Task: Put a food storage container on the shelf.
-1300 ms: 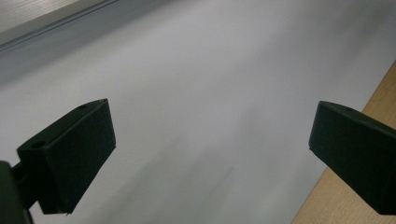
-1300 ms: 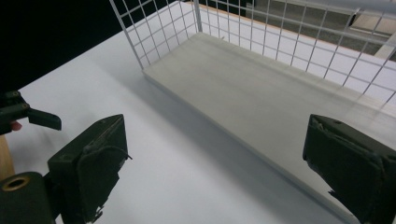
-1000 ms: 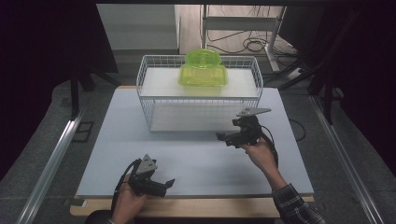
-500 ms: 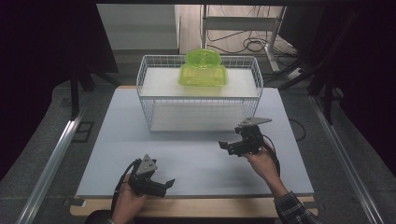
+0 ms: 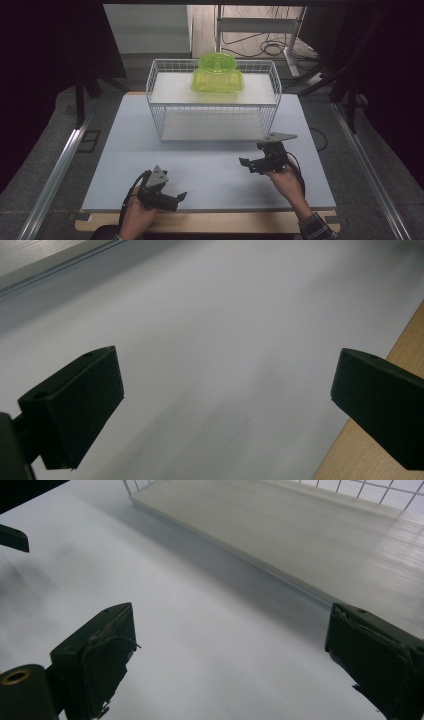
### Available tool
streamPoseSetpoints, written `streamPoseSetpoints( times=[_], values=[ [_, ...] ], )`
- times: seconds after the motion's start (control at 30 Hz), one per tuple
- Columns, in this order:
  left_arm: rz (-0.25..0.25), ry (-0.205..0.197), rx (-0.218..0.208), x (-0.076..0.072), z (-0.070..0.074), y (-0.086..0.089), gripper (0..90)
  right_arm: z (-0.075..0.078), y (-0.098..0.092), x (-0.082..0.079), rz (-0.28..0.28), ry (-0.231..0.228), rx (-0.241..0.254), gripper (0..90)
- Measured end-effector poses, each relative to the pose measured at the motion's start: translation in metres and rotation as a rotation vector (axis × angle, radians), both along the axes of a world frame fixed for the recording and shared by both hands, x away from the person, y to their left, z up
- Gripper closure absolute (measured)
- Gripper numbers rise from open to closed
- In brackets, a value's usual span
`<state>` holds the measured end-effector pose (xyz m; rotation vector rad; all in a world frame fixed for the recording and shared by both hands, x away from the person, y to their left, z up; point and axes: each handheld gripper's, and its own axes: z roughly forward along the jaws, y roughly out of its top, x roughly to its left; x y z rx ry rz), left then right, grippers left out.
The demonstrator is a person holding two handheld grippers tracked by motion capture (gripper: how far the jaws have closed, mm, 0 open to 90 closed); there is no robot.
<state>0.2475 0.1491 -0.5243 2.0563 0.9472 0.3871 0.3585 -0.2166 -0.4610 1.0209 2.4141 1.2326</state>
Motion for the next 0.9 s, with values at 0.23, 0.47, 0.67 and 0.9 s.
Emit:
streamPoseSetpoints(
  times=[0.23, 0.47, 0.67, 0.9],
  values=[
    [0.000, -0.001, 0.002, 0.000, 0.000, 0.000, 0.4, -0.006, -0.008, -0.007, -0.008, 0.007, -0.008, 6.3],
    [0.001, -0.002, 0.001, 0.000, 0.000, 0.000, 0.4, -0.013, -0.016, -0.015, -0.014, 0.014, -0.018, 5.9],
    [0.001, -0.002, 0.005, 0.000, 0.000, -0.001, 0.4, -0.016, -0.022, -0.021, -0.017, 0.014, -0.023, 5.7],
    [-0.002, 0.000, 0.010, 0.000, -0.001, -0.001, 0.4, -0.023, -0.029, -0.027, -0.021, 0.021, -0.037, 5.6]
  ],
)
